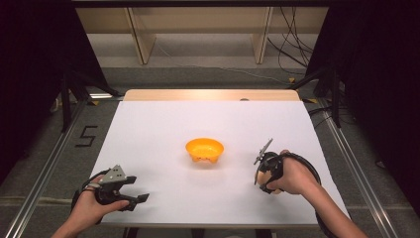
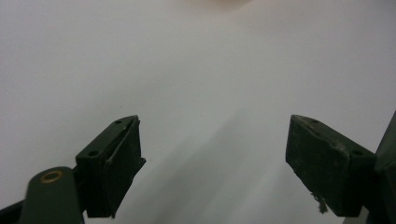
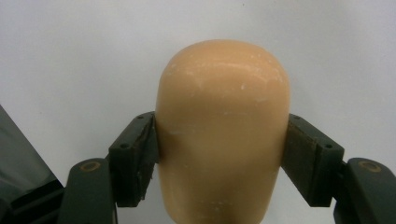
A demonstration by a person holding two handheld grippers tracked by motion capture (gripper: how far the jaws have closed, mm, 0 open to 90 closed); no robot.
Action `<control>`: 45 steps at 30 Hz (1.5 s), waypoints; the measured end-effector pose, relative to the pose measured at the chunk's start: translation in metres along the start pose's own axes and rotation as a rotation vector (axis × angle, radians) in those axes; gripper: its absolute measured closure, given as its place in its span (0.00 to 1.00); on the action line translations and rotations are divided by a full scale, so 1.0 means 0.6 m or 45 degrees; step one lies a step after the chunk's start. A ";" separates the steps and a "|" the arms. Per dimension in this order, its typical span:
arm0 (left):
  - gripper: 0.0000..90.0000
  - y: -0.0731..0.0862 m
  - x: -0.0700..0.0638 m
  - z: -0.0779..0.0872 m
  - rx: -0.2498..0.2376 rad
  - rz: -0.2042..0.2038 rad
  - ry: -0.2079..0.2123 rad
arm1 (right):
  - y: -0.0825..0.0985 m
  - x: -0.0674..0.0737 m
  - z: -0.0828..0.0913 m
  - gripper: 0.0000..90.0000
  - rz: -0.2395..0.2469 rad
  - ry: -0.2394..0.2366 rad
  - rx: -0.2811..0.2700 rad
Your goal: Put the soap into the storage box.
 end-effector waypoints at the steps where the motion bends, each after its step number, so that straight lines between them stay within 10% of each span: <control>1: 0.20 0.000 0.000 0.000 0.000 0.000 0.000 | -0.001 -0.002 0.000 0.37 0.019 -0.009 -0.003; 45: 0.20 -0.001 0.001 0.001 0.009 -0.017 -0.001 | -0.026 -0.006 0.001 0.37 -0.005 0.041 -0.105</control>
Point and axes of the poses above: each handheld gripper's, and its own axes: z roughly backward along the jaws, y roughly out of its underside, x roughly to its left, the point moved 1 cm from there along -z, roughly forward along the jaws, and after that the axes turned 12 degrees about -x, right-handed, at the moved point
